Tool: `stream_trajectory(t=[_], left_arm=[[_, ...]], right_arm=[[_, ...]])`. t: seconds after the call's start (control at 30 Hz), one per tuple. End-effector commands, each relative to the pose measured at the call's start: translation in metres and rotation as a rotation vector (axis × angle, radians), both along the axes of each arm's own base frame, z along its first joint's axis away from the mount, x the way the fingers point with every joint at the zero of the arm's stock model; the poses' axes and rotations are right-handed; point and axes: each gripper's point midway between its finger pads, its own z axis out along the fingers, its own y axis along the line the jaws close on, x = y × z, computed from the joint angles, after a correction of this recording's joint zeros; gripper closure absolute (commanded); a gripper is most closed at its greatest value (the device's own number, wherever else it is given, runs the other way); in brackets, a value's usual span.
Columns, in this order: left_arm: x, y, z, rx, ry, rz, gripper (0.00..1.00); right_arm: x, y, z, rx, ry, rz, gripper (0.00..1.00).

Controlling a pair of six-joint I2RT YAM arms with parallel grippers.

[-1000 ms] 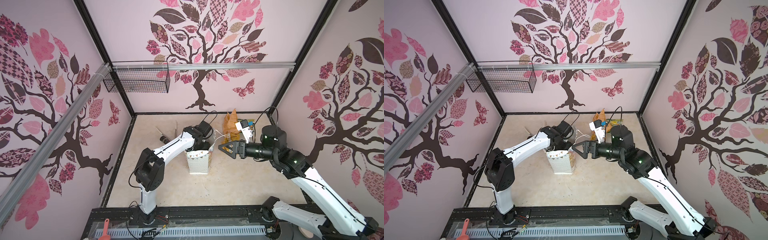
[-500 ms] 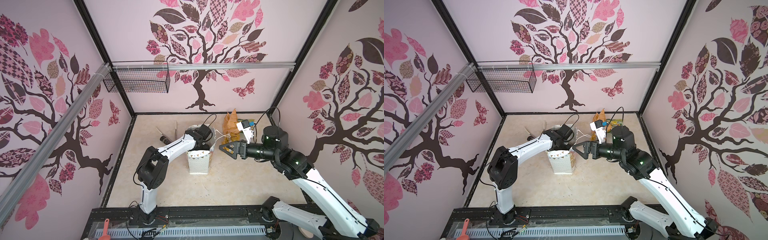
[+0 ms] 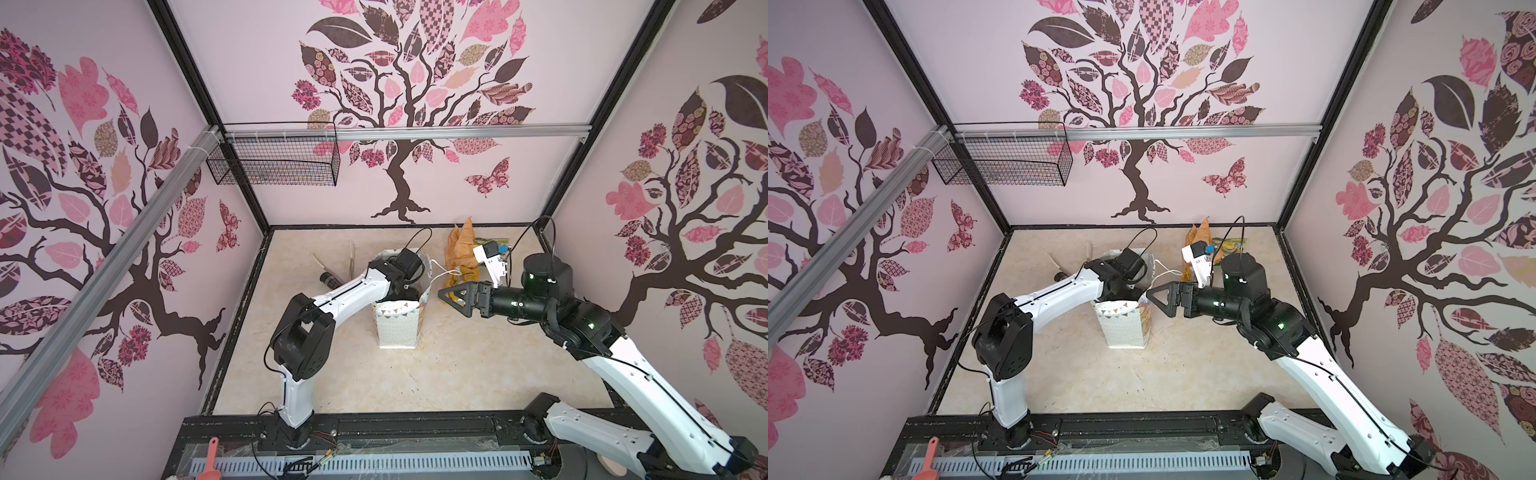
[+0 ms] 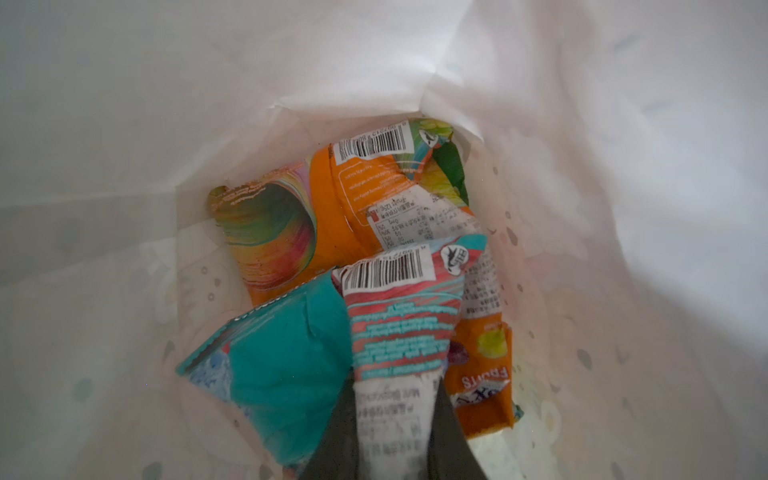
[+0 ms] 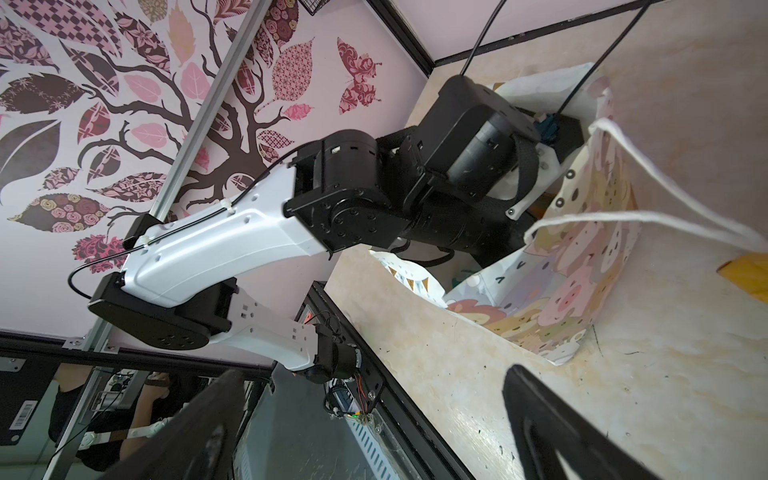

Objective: Take the snacks out of the paper bag
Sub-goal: 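Grasp the teal mint snack bag with the left gripper and lift it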

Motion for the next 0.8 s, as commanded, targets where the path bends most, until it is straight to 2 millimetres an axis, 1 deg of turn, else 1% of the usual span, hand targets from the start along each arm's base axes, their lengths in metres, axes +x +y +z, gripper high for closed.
stream_trajectory(t=[0.0, 0.03, 0.07, 0.4, 0.6, 0.77], left_arm=[[-0.013, 0.001, -0.001, -0.015, 0.042, -0.013, 0.95], [-0.012, 0.0, 0.002, -0.02, 0.037, -0.012, 0.99], [-0.012, 0.0, 0.006, -0.024, 0.032, -0.01, 1.0], [-0.01, -0.004, 0.046, -0.077, -0.025, -0.017, 1.0], [-0.008, -0.006, 0.079, -0.121, -0.086, -0.016, 1.0], [-0.008, -0.004, 0.105, -0.123, -0.141, -0.021, 1.0]], right_arm=[[-0.001, -0.002, 0.002, -0.003, -0.007, -0.01, 0.0], [-0.001, -0.002, 0.002, -0.005, -0.006, -0.011, 0.0], [-0.001, -0.003, 0.001, -0.006, -0.008, -0.013, 0.0], [0.007, -0.011, -0.01, -0.042, -0.001, -0.08, 0.0], [0.012, -0.014, -0.019, -0.069, 0.012, -0.106, 0.0], [0.016, -0.016, -0.028, -0.094, 0.018, -0.132, 0.0]])
